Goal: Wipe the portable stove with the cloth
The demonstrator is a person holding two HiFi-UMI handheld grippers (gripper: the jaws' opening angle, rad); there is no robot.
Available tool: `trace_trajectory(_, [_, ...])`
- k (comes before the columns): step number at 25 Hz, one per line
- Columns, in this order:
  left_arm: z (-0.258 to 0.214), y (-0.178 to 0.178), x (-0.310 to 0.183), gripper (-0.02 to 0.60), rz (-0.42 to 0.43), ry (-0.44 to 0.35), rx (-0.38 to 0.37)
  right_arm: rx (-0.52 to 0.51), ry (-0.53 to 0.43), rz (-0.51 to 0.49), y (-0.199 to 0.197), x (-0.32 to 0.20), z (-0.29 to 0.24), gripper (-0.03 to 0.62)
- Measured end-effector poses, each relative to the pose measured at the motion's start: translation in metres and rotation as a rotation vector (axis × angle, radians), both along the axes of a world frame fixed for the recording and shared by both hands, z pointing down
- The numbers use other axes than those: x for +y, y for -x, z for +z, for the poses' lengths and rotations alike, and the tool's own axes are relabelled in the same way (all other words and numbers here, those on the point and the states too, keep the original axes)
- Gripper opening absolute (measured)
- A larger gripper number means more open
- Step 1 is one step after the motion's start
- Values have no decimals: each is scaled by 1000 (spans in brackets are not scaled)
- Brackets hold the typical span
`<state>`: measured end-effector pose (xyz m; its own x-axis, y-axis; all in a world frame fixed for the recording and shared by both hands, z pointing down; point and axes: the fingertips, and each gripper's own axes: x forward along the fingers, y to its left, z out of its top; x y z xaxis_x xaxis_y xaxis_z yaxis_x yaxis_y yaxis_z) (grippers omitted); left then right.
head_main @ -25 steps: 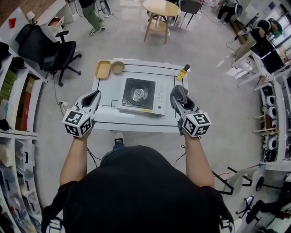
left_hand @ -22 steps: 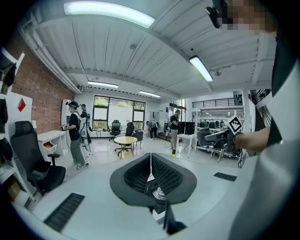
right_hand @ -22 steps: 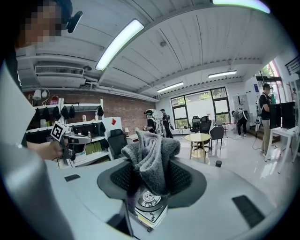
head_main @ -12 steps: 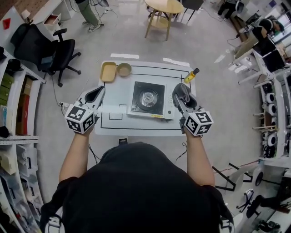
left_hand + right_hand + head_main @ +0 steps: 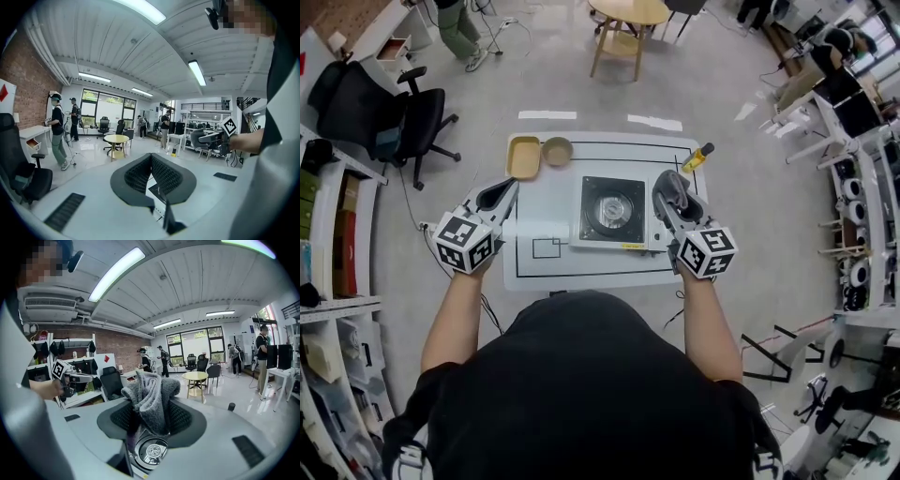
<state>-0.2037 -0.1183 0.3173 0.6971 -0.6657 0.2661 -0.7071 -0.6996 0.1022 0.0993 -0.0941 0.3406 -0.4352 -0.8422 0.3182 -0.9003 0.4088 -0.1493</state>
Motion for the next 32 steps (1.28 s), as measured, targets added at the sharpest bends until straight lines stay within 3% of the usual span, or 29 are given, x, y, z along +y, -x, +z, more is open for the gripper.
trace_trajectory(22, [10,33,-55,23,82,14,24,5,30,46,41,-43,12,198])
trace_trajectory(32, [4,24,-56,23,69,0,3,-14,34,40,25,-49,14,198])
